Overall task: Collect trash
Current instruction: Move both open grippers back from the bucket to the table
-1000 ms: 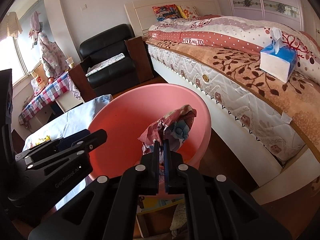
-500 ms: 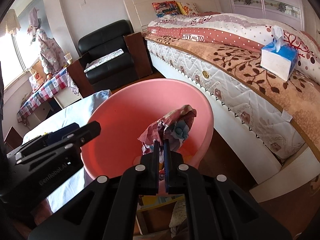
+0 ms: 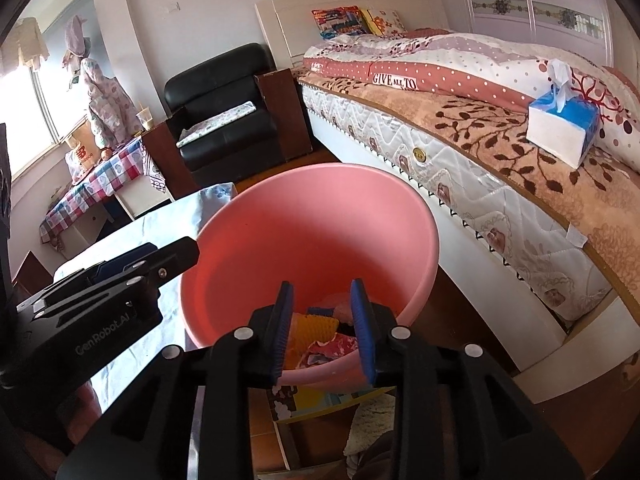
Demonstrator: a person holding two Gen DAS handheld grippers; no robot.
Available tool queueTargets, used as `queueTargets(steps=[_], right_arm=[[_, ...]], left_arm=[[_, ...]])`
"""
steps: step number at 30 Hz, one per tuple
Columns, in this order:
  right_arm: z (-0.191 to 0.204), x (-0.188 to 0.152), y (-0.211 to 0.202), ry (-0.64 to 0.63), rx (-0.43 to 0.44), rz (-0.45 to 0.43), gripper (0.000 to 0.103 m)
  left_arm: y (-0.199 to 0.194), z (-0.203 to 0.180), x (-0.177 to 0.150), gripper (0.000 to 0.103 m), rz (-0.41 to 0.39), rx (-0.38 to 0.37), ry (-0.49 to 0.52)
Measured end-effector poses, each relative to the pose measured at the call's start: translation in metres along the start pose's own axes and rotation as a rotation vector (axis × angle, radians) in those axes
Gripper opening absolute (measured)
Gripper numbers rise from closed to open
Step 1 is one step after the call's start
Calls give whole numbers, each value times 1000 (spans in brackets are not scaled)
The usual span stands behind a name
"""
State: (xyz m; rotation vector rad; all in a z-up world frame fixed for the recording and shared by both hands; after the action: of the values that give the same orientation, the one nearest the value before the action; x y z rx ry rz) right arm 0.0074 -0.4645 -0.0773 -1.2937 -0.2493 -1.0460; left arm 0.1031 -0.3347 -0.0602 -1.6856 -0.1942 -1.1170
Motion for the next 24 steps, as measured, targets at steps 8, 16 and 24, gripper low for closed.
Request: queueTargets(steps=[8,16,24], right_arm=[[16,1,-17,-6,33,-34,30],[52,-4,-31,-39,102,-48,30],[95,-12,-38,-79,180,-36,30]], left_arm=[[-21,22,-3,46,-25,24,-30],[-51,73,-18,46,-36,88,-101],[-90,137,-40,46,-67,192,-162]])
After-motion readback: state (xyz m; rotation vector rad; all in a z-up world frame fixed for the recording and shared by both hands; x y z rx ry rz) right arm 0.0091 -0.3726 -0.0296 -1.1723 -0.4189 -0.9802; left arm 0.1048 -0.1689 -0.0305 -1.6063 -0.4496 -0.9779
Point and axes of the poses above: each gripper's, at about its wrist camera, not at the fingertips, and y roughly the way its jaws point, z to its left, x to its top, the point moved 5 cm from there along y, roughly the way its jaws point, and after that the axes turned 8 degrees about y, right-handed, at the moved point
